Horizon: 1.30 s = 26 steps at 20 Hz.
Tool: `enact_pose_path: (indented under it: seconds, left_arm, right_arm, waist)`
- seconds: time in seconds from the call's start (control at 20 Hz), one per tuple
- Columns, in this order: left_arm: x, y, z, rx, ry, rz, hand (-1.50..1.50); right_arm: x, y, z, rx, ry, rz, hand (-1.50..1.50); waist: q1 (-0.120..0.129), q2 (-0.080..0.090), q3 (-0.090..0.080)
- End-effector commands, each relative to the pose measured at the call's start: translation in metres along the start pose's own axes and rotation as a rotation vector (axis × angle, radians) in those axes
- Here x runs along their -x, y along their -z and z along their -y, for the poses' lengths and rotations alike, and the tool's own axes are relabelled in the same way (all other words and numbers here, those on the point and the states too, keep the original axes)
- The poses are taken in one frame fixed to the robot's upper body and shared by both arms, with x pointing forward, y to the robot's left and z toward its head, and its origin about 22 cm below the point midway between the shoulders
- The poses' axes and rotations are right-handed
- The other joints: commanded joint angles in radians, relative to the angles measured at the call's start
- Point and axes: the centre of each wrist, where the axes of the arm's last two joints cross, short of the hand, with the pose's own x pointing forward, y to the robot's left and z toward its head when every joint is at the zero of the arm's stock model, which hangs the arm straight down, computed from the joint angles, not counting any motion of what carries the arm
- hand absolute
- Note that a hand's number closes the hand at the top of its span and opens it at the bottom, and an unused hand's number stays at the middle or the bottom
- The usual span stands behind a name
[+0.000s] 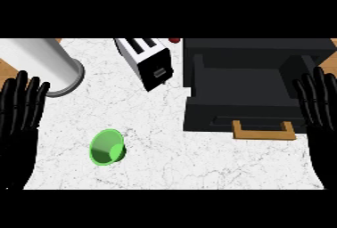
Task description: Pick up the cup, place it into the drawer and close the drawer
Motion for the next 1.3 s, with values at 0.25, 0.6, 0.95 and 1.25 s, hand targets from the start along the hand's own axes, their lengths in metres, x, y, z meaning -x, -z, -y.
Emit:
enact_pose_path:
  seconds: [0.25, 0.6, 0.95, 1.25]
  left_arm:
    - [-0.004, -0.010, -0.010, 0.370, -0.246, 0.050, -1.50]
    - [0.035, -0.038, -0.036, 0.261, -0.421, -0.231, -1.50]
    - [0.092, -0.029, -0.064, 0.236, -0.367, -0.309, -1.50]
    - [0.117, -0.049, -0.045, 0.223, -0.336, -0.367, -1.50]
  right_arm:
    - [-0.001, 0.000, 0.004, 0.013, 0.019, 0.052, -1.50]
    - [0.010, 0.006, 0.003, -0.110, 0.045, -0.112, -1.50]
    - [0.024, 0.023, -0.004, -0.120, 0.049, -0.098, -1.50]
    - [0.024, 0.036, 0.012, -0.128, 0.047, -0.075, -1.50]
  waist:
    - [-0.026, 0.020, -0.005]
    - [-0.019, 0.021, -0.005]
    - [-0.023, 0.022, -0.005]
    - [-0.021, 0.021, -0.004]
